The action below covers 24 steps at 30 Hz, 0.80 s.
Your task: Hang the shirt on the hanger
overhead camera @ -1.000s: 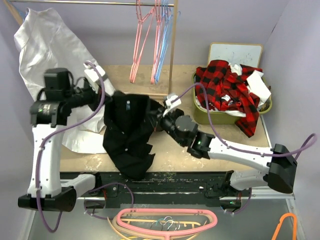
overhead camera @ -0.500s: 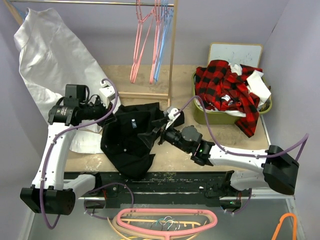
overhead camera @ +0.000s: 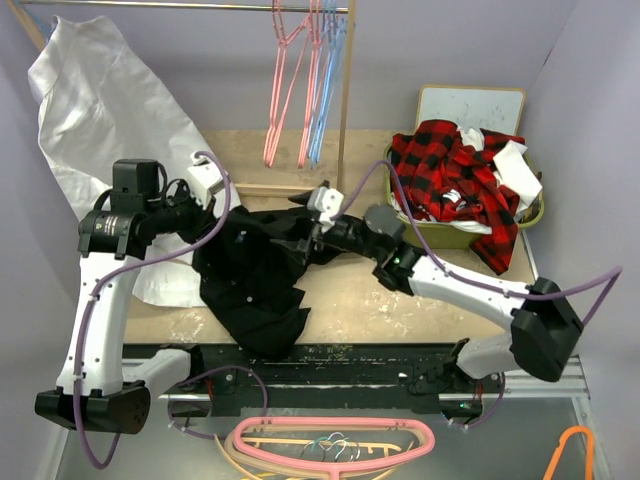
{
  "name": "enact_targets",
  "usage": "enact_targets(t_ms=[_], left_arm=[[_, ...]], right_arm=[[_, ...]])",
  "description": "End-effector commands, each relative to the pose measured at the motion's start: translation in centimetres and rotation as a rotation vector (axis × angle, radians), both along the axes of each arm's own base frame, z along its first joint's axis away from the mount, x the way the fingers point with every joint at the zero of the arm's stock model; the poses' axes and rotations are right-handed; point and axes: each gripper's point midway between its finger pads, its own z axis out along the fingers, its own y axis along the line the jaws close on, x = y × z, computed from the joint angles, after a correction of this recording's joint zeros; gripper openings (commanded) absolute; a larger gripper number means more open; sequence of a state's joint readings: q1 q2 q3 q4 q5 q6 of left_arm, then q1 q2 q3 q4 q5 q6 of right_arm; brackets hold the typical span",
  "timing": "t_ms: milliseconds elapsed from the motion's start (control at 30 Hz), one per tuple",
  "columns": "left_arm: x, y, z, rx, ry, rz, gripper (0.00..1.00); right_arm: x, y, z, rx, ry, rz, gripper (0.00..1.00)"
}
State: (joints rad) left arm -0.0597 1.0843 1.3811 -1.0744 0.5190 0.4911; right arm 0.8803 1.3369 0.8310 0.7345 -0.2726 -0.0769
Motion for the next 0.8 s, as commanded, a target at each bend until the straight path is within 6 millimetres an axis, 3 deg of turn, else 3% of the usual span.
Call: enact_targets(t_ms=[0,167,367,433,467,567,633,667,700,767], left_arm=[[-0.9,-0.4,2.7,-0.003,-0.073,-0.036,0.0],[-1.0,-0.8,3.2,-0.026,-0.073,-0.042,0.02],[-1.4,-1.5,3.7,-0.071,-0.064,-0.062,0.03],[-1.7,-1.9,3.8,-0.09,-0.053,-0.078,0.04],[-1.9,-2.2,3.8,-0.102,-0.045,-0.091,0.05],[-3.0,-3.3,3.6,-0.145,0.002,-0.169,0.1],[-3.8,-4.2,3.2,-0.184,0.05,-0.22,0.15],[-4.2,-4.5,2.9,-0.202,0.077,-0.247,0.18],[-4.5,-4.9,2.6,-0.224,0.105,-0.273,0.24],[-5.0,-5.3,1.9,-0.24,0.142,-0.301,0.41]], right_arm=[[-0.2,3.0,3.7,-0.069,-0.198,0.201,1.0],[-0.8,5.9,2.2,-0.097,-0.087,0.361,1.0],[-0.6,7.4,0.3,-0.106,0.003,0.408,0.9],[-0.1,7.7,-0.3,-0.111,0.037,0.395,0.77],[0.1,7.9,-0.6,-0.113,0.047,0.392,0.64],[1.4,8.0,-1.1,-0.108,0.055,0.33,0.04],[2.3,7.1,-1.3,-0.088,0.028,0.246,0.0],[2.4,6.0,-2.3,-0.082,0.027,0.193,0.0],[2.9,5.0,-2.1,-0.054,0.005,0.138,0.0],[3.5,2.4,-4.3,-0.026,0.01,0.022,0.0]])
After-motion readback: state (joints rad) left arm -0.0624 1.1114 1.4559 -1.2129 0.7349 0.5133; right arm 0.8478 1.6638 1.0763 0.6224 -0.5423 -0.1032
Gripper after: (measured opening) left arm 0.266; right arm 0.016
